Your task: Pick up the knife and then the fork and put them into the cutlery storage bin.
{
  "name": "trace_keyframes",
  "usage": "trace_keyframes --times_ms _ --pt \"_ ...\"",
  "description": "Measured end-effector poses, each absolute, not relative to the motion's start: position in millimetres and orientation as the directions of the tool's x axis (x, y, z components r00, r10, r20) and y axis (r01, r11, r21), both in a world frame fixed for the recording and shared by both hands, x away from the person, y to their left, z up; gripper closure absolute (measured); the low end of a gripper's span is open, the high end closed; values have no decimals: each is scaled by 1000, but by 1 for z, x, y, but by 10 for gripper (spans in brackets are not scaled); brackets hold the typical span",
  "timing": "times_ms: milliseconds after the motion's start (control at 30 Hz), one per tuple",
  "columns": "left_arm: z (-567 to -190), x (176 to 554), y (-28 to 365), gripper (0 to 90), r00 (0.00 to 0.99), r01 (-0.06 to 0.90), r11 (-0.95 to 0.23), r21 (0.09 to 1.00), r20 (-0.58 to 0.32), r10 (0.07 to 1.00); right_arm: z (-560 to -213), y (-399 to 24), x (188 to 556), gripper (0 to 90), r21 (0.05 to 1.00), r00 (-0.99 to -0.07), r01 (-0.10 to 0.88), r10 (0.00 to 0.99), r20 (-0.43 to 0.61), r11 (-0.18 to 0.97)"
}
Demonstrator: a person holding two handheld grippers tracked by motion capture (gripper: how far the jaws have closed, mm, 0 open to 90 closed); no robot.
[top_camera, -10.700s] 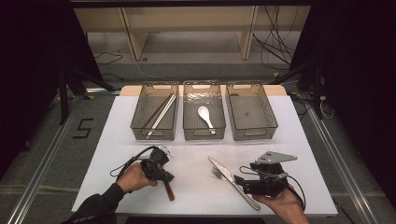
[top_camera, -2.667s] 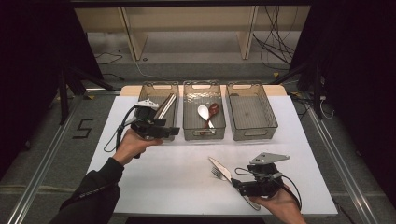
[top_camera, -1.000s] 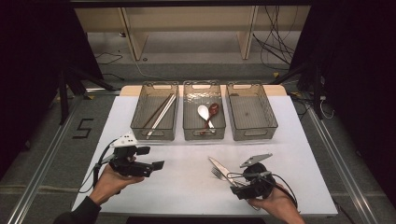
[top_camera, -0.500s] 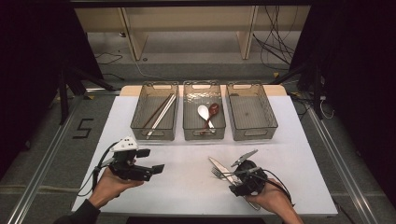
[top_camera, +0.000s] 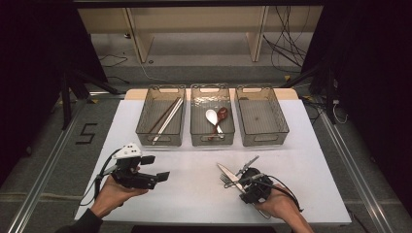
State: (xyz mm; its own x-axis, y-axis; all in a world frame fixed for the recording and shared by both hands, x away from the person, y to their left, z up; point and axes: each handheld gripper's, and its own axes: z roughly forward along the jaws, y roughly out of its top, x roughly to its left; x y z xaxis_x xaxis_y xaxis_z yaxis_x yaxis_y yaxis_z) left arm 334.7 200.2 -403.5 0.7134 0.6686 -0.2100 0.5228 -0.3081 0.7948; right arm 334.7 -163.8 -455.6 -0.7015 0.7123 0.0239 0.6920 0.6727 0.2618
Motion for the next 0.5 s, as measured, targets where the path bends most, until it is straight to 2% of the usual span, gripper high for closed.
trace_keyframes --times_ms 267,500 --pt "-405 335 199 159 717 524 -315 791 -211 664 -457 -160 339 745 239 -704 690 710 1 683" --pt "-405 335 199 160 717 524 -313 793 -211 664 -456 -158 342 763 221 -713 682 701 -8 697"
